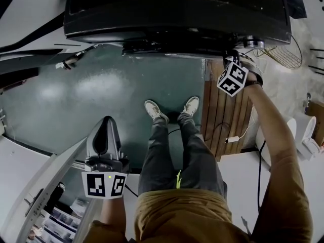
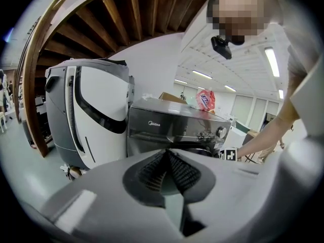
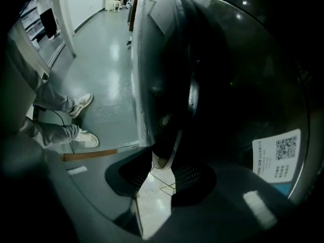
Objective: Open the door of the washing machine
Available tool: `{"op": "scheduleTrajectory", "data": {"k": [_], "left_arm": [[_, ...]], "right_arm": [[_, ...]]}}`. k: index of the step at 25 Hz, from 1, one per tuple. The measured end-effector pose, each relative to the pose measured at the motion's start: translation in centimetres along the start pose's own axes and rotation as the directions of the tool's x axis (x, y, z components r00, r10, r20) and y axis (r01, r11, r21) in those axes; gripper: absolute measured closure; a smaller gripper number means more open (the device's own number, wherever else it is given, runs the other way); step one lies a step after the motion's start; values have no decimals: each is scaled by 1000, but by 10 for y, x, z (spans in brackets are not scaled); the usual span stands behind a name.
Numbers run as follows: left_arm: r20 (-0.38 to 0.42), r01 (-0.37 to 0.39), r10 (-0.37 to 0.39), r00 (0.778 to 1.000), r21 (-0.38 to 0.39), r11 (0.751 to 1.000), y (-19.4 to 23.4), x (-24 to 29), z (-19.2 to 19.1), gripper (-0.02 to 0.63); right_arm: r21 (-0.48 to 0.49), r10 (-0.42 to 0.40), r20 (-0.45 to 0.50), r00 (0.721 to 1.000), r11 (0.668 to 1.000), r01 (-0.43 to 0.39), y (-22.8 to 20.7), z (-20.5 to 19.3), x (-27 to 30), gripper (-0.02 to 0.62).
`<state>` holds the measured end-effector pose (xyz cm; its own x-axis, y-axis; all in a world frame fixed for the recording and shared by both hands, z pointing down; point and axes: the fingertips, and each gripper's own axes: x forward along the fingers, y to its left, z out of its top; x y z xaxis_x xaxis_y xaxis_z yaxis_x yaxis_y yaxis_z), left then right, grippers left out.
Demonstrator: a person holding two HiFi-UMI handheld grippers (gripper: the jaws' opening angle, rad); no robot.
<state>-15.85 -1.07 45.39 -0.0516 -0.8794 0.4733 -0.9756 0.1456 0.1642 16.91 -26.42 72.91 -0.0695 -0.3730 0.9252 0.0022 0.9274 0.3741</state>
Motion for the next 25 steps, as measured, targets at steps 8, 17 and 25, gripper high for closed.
{"op": "scheduleTrajectory", "data": {"k": [8,17,25], "left_arm": [[-10,8,-8,1000,-34,999,1,7,-3,545],[-27,3,-5,1000,-50,999,8,15,-3,545],[-26,25,-26,999,-26,999,0,10,-3,545]], "right_arm": [[-38,6,-31,999,999,-7,1,-1,-1,481],[-66,5,-27,1000,998,-7,1,-2,-1,483],[-77,64,0,998,995,-64,48,-6,-16,491]]}}
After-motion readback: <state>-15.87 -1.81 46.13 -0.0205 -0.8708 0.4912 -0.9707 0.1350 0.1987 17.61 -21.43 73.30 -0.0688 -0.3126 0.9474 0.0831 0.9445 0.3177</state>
